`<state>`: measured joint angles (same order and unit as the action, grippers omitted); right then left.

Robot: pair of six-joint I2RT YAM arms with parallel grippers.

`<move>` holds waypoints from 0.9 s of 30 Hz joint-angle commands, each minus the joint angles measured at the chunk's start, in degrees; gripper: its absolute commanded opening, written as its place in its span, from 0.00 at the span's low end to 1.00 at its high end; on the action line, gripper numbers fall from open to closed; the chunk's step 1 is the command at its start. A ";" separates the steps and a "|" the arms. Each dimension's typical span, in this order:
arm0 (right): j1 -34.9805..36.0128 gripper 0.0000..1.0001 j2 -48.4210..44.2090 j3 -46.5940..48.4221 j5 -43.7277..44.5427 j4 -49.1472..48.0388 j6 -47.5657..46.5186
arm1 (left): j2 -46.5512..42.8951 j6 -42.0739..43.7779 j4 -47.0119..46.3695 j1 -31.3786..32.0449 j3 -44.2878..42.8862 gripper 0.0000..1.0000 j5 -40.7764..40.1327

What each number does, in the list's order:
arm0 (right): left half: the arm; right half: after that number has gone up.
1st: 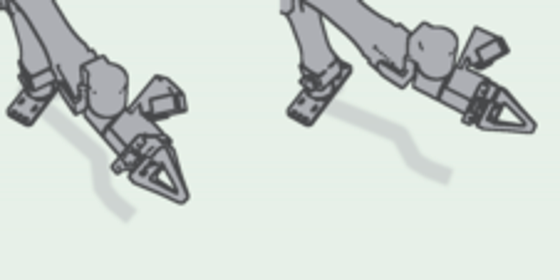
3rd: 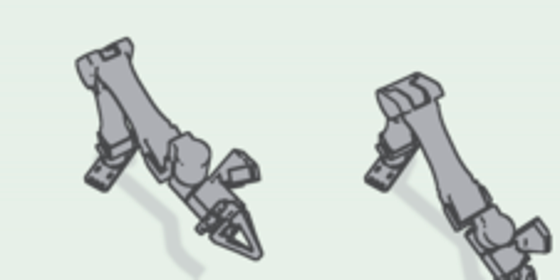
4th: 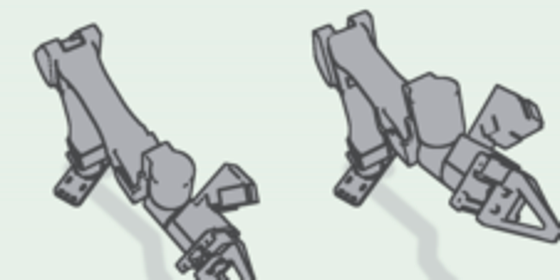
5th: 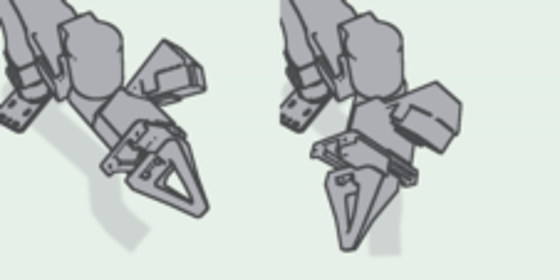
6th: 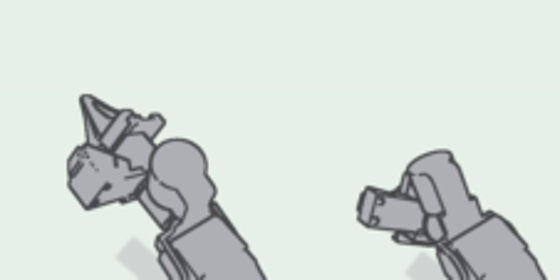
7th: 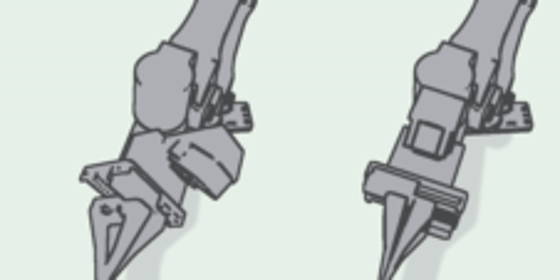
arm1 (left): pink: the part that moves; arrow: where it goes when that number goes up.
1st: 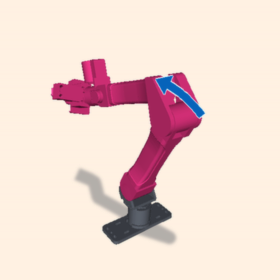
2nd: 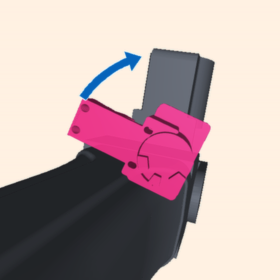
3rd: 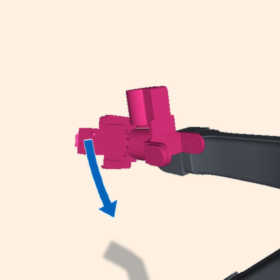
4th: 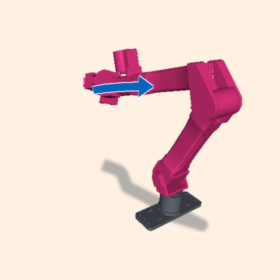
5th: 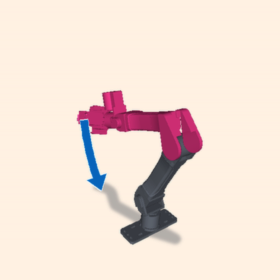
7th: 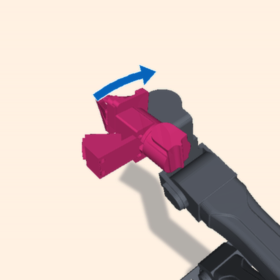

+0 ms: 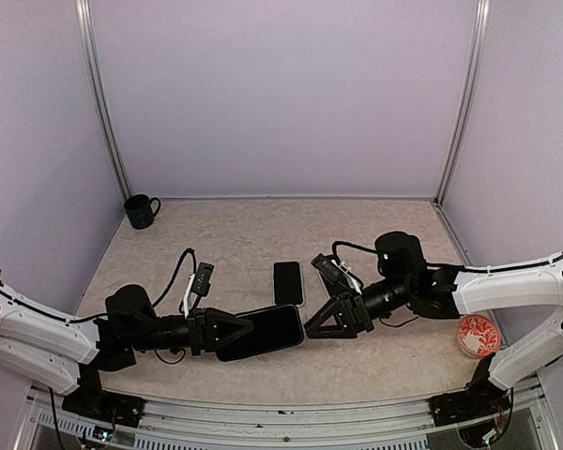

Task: Put the phone into the phone case
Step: Press the phone case against the phone.

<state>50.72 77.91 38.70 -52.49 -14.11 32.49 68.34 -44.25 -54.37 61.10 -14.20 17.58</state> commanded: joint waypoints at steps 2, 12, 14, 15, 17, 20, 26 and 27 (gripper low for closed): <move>0.07 0.47 1.84 0.77 -2.68 -3.35 1.42 | -0.25 1.03 -3.46 -0.16 -0.72 0.00 -0.32; 0.26 0.46 4.47 2.87 -0.29 0.29 -0.84 | -0.97 1.57 -2.64 -0.18 -1.01 0.00 -0.10; 0.34 0.46 4.74 2.96 -1.01 -0.78 -0.29 | -1.01 1.63 -2.58 -0.19 -1.01 0.00 -0.12; 0.42 0.46 4.98 3.07 -1.30 -1.30 -0.05 | -0.97 1.71 -2.58 -0.19 -1.01 0.00 -0.07; 0.64 0.45 5.62 3.74 -1.70 -1.59 0.11 | -0.71 1.58 -2.86 -0.17 -1.09 0.00 -0.11; 0.94 0.41 6.64 4.53 -2.02 -1.36 -0.27 | -0.02 1.25 -3.59 -0.20 -1.01 0.00 0.20; 1.30 0.28 7.38 5.31 -1.54 -0.33 -1.35 | 0.61 0.93 -4.08 -0.23 -0.86 0.00 0.15; 1.35 0.24 7.35 5.32 -1.30 0.04 -1.49 | 0.59 0.94 -4.03 -0.16 -0.84 0.00 0.09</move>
<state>51.42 84.73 42.33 -53.58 -14.57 32.14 69.10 -43.44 -53.91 61.10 -14.20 17.56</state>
